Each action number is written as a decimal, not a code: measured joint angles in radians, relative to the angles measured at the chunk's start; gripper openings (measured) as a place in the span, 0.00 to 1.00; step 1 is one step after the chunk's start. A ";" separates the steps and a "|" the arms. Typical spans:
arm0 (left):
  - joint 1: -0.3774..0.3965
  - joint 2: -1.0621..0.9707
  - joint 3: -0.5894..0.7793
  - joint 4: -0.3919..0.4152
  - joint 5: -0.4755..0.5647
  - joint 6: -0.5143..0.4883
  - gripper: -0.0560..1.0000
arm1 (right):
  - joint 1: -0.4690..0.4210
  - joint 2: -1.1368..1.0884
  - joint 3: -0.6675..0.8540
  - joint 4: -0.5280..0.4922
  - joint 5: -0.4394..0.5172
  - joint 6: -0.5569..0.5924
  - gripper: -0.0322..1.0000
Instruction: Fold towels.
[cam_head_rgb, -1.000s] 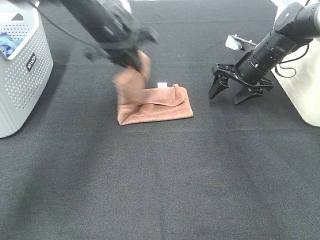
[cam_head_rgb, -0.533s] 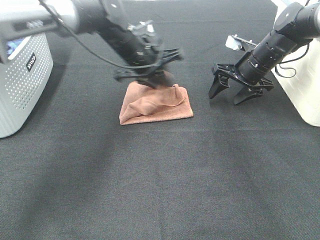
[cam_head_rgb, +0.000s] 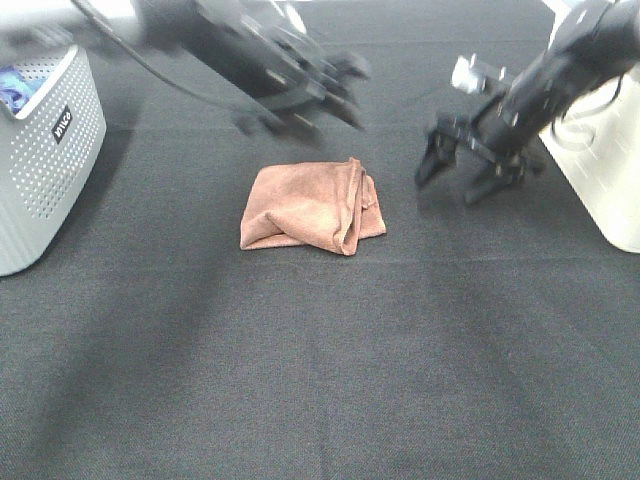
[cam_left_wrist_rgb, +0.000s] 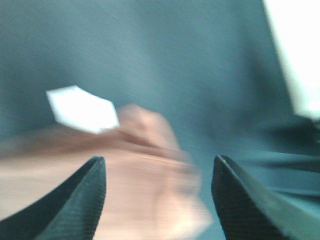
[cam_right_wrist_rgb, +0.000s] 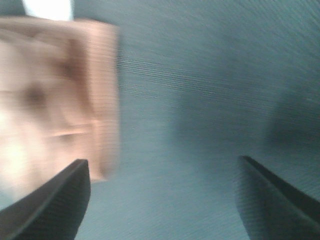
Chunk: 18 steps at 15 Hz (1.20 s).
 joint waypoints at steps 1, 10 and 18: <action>0.029 -0.004 -0.010 0.028 0.031 0.006 0.62 | 0.001 -0.017 -0.012 0.069 0.028 -0.023 0.75; 0.094 -0.005 -0.011 0.070 0.173 0.011 0.62 | 0.210 0.055 -0.025 0.530 0.060 -0.266 0.75; 0.094 -0.005 -0.011 0.070 0.242 0.011 0.62 | 0.122 0.178 -0.025 0.529 0.024 -0.319 0.75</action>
